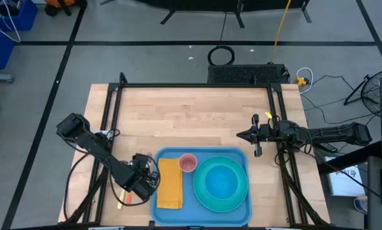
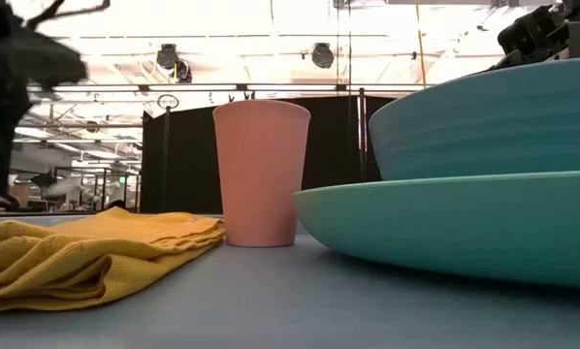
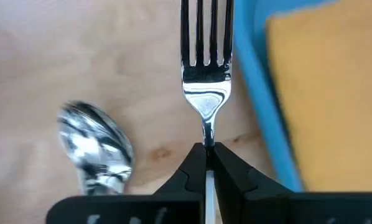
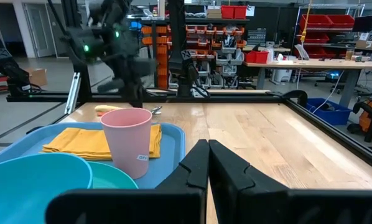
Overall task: Set up tray
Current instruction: Put the orange fork on top of the yellow table napkin
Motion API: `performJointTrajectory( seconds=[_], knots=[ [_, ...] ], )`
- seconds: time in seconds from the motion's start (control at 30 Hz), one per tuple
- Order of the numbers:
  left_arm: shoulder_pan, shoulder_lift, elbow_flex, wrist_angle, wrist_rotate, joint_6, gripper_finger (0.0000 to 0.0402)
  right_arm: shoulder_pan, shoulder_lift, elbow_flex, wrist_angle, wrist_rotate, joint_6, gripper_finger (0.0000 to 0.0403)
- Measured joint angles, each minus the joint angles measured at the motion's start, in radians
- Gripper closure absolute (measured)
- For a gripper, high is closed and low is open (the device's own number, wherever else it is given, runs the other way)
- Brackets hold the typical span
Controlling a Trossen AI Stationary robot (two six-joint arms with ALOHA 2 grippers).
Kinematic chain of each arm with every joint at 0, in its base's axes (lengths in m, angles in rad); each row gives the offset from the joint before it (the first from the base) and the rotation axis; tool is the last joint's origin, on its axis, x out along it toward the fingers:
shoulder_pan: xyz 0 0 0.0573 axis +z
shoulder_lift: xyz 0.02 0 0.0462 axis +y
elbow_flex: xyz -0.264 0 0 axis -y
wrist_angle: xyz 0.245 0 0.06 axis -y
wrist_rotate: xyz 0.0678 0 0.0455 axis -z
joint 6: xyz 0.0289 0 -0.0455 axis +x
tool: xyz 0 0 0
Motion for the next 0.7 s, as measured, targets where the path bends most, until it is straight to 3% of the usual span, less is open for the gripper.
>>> performJointTrajectory(
  seconds=[0.1,0.2,0.33,0.7],
  knots=[
    [0.0,-0.006,0.085,-0.022,-0.023,-0.004,0.0392,0.0,0.0,0.0,-0.004,-0.001,0.0,0.0403],
    [0.012,-0.011,0.163,0.052,-0.021,0.017,0.039,0.0,0.0,0.0,-0.004,0.0,0.0,0.0403],
    [0.036,0.015,0.235,0.168,-0.1,0.053,0.0392,0.0,0.0,0.0,-0.005,-0.002,0.0,0.0403],
    [0.066,0.194,0.256,0.305,-0.117,-0.038,0.0392,0.0,0.0,0.0,-0.005,-0.002,-0.008,0.0403]
  ],
)
